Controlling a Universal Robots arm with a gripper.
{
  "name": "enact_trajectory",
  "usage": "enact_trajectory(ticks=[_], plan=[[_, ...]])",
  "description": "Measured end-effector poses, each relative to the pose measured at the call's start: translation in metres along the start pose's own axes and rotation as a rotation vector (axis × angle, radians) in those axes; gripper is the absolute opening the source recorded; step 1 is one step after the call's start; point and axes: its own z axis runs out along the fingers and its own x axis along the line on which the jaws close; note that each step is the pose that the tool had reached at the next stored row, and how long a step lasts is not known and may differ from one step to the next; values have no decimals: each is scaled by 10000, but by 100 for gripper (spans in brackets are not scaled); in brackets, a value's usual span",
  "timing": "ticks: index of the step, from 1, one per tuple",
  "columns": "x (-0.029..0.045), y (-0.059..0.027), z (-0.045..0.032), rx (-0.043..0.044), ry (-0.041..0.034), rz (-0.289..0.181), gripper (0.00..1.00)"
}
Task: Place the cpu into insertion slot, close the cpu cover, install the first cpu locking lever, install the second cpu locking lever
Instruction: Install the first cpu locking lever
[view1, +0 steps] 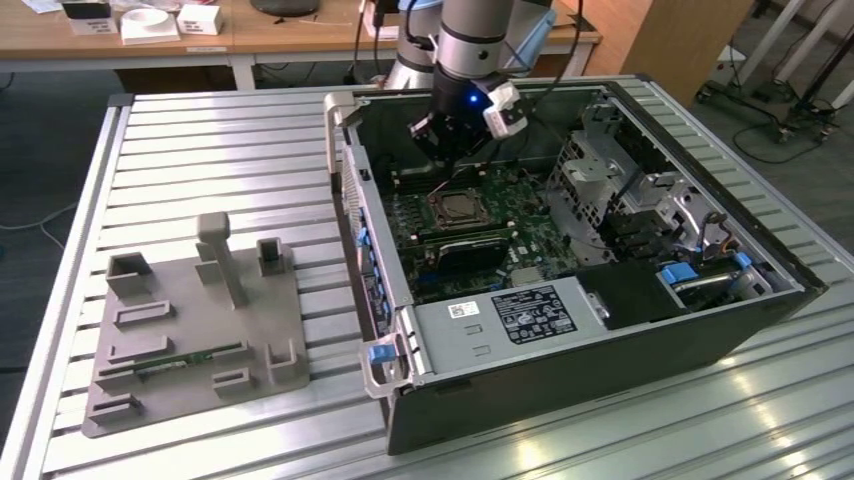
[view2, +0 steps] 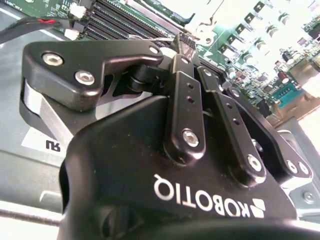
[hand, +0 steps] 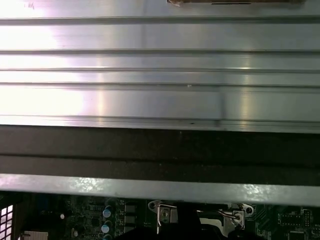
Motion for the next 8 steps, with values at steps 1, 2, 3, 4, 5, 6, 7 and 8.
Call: enact_trajectory(ticks=[1,2,3,4,5,6,7,8], plan=[[-5,1,10,-1,0,-1,10],[-7,2,19,1,0,0,10],[-8,5,29,0,-1,2,10],[-8,7,39,0,0,0,10],[-10,9,51,-1,-1,0,10],[-11,12,60,-1,-1,-1,10],[-13,15,70,-1,-1,0,10],[-14,19,80,-1,-1,1,10]])
